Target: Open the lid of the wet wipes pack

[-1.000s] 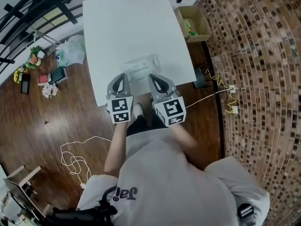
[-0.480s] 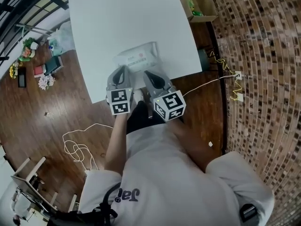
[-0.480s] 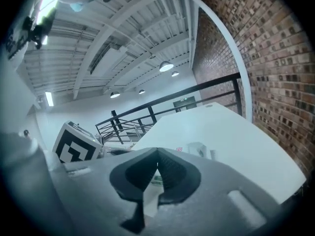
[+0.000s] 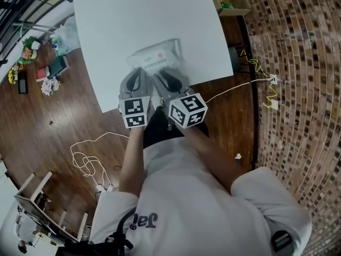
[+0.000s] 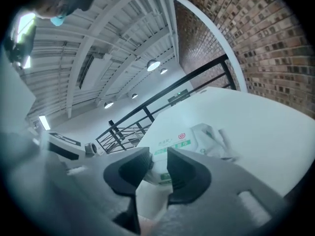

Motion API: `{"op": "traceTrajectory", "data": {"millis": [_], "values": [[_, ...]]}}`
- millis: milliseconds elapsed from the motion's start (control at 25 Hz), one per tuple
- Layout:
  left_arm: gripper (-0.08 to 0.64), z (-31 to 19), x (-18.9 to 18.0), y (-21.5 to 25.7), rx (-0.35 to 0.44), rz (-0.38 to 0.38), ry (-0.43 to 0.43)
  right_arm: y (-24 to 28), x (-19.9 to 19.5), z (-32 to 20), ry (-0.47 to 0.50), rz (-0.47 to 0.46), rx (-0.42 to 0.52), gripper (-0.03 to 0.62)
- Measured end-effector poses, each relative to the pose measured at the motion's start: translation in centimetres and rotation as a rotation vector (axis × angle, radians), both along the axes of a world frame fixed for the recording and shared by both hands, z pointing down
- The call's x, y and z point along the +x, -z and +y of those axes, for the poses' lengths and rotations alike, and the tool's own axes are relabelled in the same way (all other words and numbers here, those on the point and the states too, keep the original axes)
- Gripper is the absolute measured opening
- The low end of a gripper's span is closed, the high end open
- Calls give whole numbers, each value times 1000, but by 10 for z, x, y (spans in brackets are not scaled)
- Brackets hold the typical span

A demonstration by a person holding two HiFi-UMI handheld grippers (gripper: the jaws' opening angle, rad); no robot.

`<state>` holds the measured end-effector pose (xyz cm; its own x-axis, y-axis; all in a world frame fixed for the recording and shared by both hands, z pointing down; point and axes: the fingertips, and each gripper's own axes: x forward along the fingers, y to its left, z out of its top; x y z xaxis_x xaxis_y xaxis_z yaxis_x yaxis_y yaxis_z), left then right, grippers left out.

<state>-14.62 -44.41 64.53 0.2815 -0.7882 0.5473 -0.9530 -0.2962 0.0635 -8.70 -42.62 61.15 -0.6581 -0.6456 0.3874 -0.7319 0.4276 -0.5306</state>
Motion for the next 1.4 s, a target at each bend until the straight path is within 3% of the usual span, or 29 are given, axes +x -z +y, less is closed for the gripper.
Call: {"op": "traceTrajectory", "data": {"millis": [200, 320, 680, 840, 1040, 1400], "values": [[15, 0, -2, 0, 14, 92, -5, -12, 4, -6, -102, -149, -133, 98], [15, 1, -2, 1, 23, 99, -22, -19, 4, -7, -146, -221, -218, 98], [15, 0, -1, 1, 36, 95, -21, -31, 6, -14, -235, -294, -318, 89], [15, 1, -1, 1, 35, 90, -27, -34, 6, -14, -238, -260, -336, 65], [15, 0, -2, 0, 42, 94, -34, -36, 2, -16, -205, -145, -352, 55], [15, 0, -2, 0, 44, 88, -50, -33, -1, -17, -165, -140, -413, 21]]}}
